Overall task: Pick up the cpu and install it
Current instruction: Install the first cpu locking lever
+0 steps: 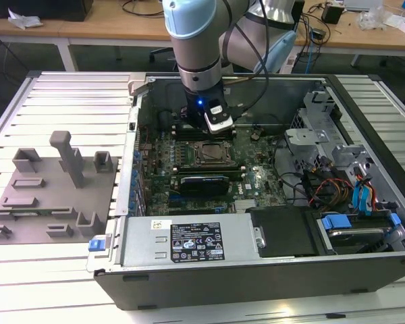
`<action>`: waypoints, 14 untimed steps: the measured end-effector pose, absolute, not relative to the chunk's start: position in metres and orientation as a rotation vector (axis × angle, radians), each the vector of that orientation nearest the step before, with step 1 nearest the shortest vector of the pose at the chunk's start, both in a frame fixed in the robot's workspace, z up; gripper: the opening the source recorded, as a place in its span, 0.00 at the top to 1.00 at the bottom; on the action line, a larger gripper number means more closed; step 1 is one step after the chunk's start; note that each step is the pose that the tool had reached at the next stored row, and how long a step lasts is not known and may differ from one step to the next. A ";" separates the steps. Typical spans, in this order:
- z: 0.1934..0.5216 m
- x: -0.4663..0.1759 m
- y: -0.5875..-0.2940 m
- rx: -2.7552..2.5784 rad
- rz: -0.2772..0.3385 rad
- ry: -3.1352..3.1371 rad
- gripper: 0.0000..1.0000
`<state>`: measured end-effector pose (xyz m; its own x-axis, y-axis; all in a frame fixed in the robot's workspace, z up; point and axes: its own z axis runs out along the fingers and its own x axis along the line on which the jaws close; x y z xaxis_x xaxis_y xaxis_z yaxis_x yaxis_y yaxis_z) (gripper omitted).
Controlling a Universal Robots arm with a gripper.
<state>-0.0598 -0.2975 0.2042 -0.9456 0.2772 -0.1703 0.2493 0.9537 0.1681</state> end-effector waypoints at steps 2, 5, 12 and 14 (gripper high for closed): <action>0.204 -0.060 -0.298 0.438 0.210 2.906 0.89; 0.204 -0.061 -0.297 0.468 0.208 2.900 0.89; 0.204 -0.063 -0.296 0.489 0.208 2.896 0.89; 0.204 -0.063 -0.296 0.490 0.207 2.896 0.89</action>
